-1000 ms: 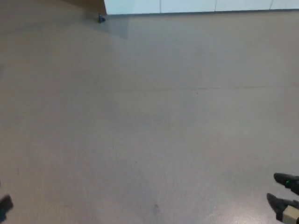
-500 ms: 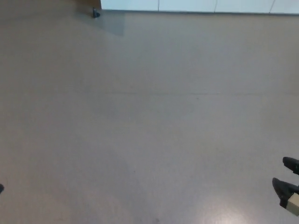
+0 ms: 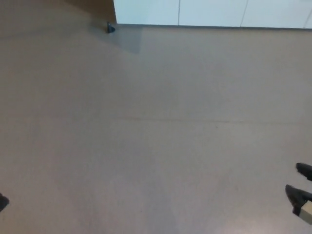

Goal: The robot walks towards an open cabinet and lifts its left hand to push the door towards the right to close it.

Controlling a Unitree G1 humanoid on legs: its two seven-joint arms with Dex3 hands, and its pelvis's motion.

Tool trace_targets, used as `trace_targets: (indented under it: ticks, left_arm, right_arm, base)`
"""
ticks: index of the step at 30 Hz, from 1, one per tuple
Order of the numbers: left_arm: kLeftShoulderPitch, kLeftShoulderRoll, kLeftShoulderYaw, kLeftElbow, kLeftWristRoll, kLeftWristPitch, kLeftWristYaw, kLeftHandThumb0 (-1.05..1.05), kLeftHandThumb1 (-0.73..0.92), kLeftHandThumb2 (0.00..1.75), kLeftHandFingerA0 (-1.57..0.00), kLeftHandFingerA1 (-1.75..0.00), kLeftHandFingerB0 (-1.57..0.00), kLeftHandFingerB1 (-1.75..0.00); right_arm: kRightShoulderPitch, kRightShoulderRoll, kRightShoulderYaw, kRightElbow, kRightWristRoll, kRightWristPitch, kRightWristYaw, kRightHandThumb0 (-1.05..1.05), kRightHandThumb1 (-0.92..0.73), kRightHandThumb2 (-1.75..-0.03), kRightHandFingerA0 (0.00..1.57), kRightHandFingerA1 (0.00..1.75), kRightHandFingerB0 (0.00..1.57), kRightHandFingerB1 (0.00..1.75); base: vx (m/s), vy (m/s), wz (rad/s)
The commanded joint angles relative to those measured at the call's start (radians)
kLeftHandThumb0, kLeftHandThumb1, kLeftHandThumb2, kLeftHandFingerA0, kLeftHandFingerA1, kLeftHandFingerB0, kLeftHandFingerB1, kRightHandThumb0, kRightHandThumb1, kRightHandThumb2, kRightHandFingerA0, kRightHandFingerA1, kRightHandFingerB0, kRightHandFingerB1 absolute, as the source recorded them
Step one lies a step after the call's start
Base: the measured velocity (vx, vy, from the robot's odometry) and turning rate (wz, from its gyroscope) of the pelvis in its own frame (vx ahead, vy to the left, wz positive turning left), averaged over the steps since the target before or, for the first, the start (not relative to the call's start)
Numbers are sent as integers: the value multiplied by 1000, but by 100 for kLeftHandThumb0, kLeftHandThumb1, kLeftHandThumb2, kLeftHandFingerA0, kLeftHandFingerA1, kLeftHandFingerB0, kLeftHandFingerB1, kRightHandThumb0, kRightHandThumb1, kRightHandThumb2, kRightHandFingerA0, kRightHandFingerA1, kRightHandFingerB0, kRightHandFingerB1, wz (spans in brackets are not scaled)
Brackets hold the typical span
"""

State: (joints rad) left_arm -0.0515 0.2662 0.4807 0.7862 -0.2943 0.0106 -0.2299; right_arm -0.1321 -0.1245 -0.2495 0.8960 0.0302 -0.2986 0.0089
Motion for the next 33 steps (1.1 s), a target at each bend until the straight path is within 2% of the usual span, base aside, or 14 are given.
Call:
trace_targets:
  ticks: [1,13,15,23,33]
  left_arm:
    - [17,8,-1,-1,1,-26,18,-15,62,60,-57,-50,-46,-41]
    - [38,14,-17,-8,2,-28,2,-11,66,59,-52,-47,-40,-38]
    - [38,15,-18,-5,-2,-28,-1,-12,63,61,-47,-46,-41,-40]
    - [39,16,-23,-5,-2,-27,2,-14,63,61,-47,-46,-41,-40]
    - [47,13,-27,-4,-5,-32,0,-11,66,59,-51,-46,-42,-39]
  right_arm:
    - [11,-6,7,-3,6,-2,-13,-18,-66,-59,55,51,39,42]
    - [19,-7,17,15,9,-24,-8,-21,-65,-59,60,53,42,43]
    - [19,-7,20,9,10,-15,-11,-21,-64,-58,62,54,43,43]
    - [14,-10,19,21,21,-26,2,-18,-66,-59,60,53,42,44]
    - [19,-17,26,20,17,-23,-5,-19,-66,-59,61,54,43,44]
  base:
    - [350,-228,6]
    - [386,-58,-21]
    - [456,36,5]
    - [291,-34,13]
    - [240,-300,-7]
